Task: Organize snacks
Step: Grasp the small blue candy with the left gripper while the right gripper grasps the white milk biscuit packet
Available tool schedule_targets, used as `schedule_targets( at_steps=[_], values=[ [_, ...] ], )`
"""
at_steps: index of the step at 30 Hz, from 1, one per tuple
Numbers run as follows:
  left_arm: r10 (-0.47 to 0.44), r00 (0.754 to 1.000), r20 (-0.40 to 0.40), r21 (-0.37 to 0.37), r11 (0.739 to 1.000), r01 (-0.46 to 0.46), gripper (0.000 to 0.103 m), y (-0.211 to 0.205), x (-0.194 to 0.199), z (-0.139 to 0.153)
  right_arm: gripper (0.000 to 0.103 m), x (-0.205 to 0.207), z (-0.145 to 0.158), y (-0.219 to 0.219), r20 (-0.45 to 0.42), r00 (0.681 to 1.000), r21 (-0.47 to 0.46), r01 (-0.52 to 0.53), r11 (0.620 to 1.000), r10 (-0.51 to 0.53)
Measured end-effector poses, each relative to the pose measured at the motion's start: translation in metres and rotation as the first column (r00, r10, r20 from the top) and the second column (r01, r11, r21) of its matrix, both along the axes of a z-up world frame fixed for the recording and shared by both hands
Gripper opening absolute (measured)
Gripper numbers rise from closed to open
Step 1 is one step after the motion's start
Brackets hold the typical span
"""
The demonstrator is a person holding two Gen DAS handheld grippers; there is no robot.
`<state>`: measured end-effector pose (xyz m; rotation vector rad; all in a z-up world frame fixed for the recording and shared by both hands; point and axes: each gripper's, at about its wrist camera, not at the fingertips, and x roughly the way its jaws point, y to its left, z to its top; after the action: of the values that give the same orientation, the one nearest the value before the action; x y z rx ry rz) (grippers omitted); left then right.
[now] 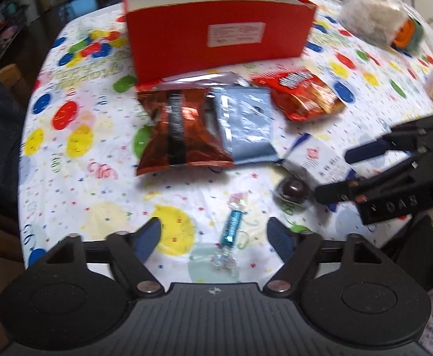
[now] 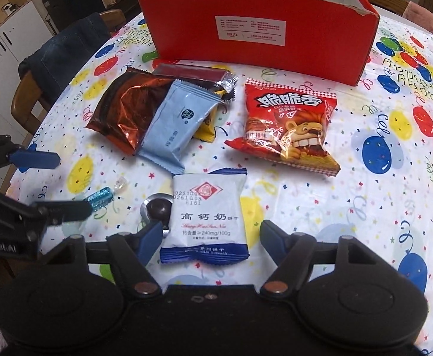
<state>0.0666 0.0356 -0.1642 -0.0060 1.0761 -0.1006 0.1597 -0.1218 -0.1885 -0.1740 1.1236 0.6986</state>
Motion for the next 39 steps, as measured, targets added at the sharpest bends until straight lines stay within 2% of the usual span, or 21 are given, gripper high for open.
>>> schedule_targets(
  at_steps=[1,10,14,16,21,31,39],
  values=[
    [-0.015,1.0,-0.005,0.004,1.0,0.015,0.061,-0.003,0.0,-0.002,0.069,0.0,0.0,0.0,0.0,1.0,0.0,-0.001,1.0,0.001],
    [-0.085,0.996,-0.019,0.022,0.996,0.085,0.035,-0.019,0.004,-0.011,0.059,-0.001,-0.002,0.005,0.002,1.0,-0.007,-0.023,1.0,0.023],
    [-0.082,0.996,-0.028,0.004,0.997,0.082,0.032,-0.018,0.005,-0.014,0.057,-0.001,-0.002,0.003,0.006,1.0,-0.002,-0.02,1.0,0.02],
    [-0.069,0.997,-0.039,-0.002,0.998,0.069,0.022,-0.017,0.007,-0.016,0.053,-0.001,-0.002,0.002,0.01,1.0,-0.007,-0.011,1.0,0.011],
    [-0.028,0.998,-0.054,-0.043,0.999,0.025,0.012,-0.009,0.009,-0.017,0.051,-0.001,0.0,-0.001,0.007,1.0,0.002,0.007,1.0,-0.007],
    [0.008,0.997,-0.071,-0.078,0.997,-0.014,0.011,-0.006,0.01,-0.015,0.049,-0.003,0.005,-0.005,-0.001,0.999,0.019,0.037,0.999,-0.037],
    [0.061,0.996,-0.061,-0.114,0.991,-0.068,0.011,0.004,0.009,-0.007,0.049,-0.004,0.02,-0.012,-0.004,0.998,0.071,0.062,0.996,-0.062]
  ],
)
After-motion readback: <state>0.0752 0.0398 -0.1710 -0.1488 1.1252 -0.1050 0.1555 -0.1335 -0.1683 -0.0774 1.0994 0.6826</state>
